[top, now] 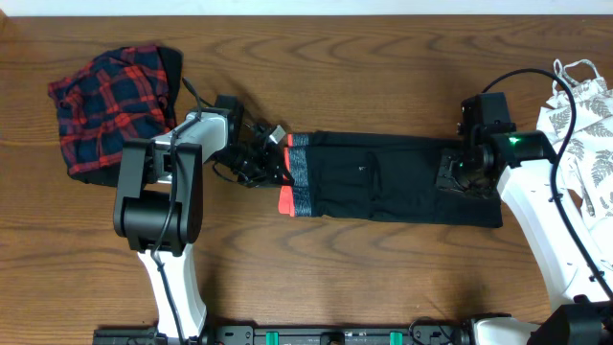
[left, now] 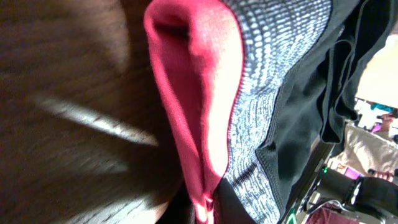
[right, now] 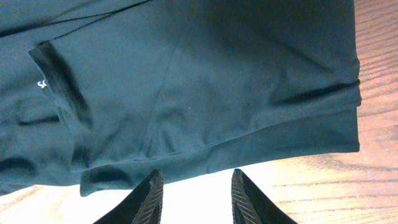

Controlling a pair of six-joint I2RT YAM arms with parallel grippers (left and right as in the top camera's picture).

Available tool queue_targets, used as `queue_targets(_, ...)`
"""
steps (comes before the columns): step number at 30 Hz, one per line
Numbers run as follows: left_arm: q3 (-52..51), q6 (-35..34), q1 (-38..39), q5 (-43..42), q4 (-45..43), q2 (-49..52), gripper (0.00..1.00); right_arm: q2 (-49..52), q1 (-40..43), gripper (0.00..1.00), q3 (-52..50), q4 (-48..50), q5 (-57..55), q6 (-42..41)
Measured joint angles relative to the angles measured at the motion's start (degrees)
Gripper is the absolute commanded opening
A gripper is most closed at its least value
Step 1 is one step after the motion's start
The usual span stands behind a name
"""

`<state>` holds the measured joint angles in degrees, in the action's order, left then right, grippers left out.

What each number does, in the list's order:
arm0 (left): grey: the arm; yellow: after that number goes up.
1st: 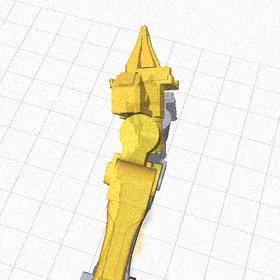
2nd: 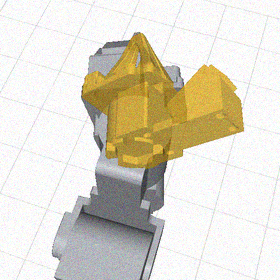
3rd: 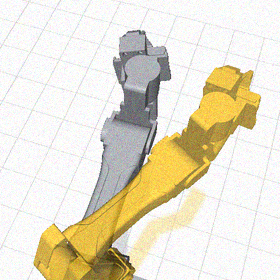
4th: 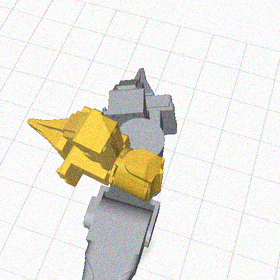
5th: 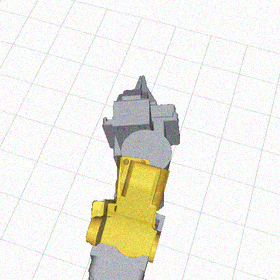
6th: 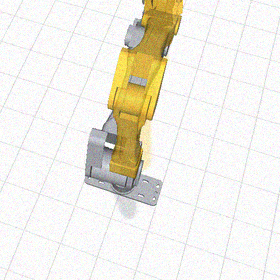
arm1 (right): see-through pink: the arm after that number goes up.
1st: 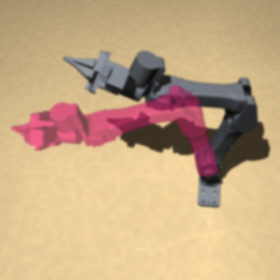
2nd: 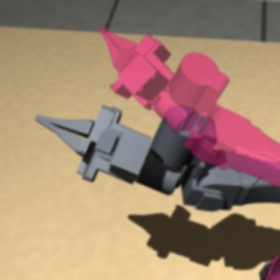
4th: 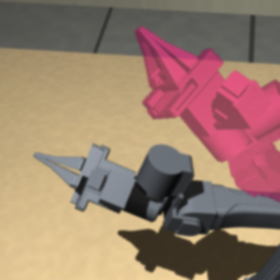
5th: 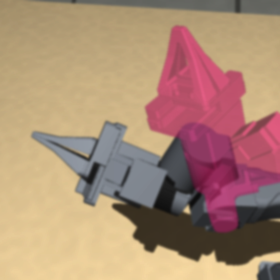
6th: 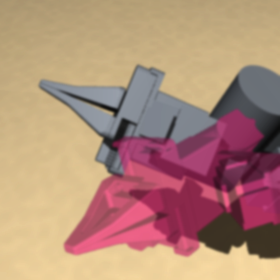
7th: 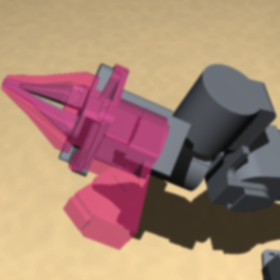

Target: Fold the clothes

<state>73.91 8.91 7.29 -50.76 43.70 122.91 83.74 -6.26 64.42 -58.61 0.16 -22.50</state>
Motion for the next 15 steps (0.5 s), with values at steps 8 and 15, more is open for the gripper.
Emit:
queue_targets(8, 0.0, 0.0, -2.0, -1.6, -0.2, 0.1, 0.06, 0.0, 0.0, 0.34, 0.0, 0.0, 0.1, 0.0)
queue_targets(15, 0.0, 0.0, -6.1, -1.8, -0.2, 0.1, 0.06, 0.0, 0.0, 0.34, 0.0, 0.0, 0.1, 0.0)
